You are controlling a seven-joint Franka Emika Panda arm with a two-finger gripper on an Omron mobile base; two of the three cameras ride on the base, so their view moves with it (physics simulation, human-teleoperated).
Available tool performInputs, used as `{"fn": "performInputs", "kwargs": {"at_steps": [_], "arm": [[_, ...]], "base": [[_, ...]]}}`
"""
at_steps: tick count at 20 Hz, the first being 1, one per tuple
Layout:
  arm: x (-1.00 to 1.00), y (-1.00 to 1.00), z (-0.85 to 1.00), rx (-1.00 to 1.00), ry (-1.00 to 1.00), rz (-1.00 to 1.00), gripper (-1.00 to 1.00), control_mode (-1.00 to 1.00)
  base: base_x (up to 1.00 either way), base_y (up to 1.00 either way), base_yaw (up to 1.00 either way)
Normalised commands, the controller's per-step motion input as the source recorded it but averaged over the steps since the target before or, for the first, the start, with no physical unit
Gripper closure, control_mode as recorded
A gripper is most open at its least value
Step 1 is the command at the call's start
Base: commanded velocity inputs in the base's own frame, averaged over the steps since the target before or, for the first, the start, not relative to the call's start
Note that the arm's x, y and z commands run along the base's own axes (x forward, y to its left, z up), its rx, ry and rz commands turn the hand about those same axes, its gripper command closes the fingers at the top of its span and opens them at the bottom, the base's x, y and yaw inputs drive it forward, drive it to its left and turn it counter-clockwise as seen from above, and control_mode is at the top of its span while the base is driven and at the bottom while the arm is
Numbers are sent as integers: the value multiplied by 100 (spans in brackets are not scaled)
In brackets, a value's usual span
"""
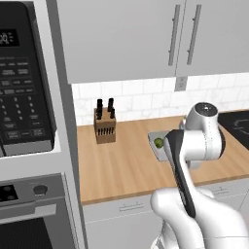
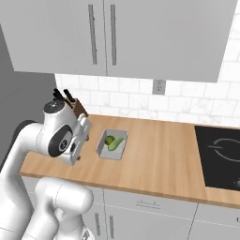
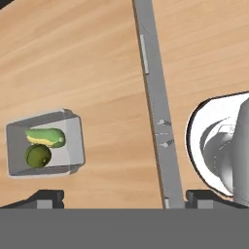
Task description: Take the meat container that has the chicken drumstick and place it on the second highest rack of the freezer. Then take the vegetable container that has the corn and lime and place it on the highest rack of the freezer.
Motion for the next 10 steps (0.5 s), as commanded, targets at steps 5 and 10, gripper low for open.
{"fn": "performInputs", "kwargs": {"at_steps": [5, 10], "arm": [[59, -12, -3, 1, 20, 0, -100, -100], [72, -31, -2, 4, 15, 7, -100, -100]], "base": [[0, 0, 0], [0, 0, 0]]}}
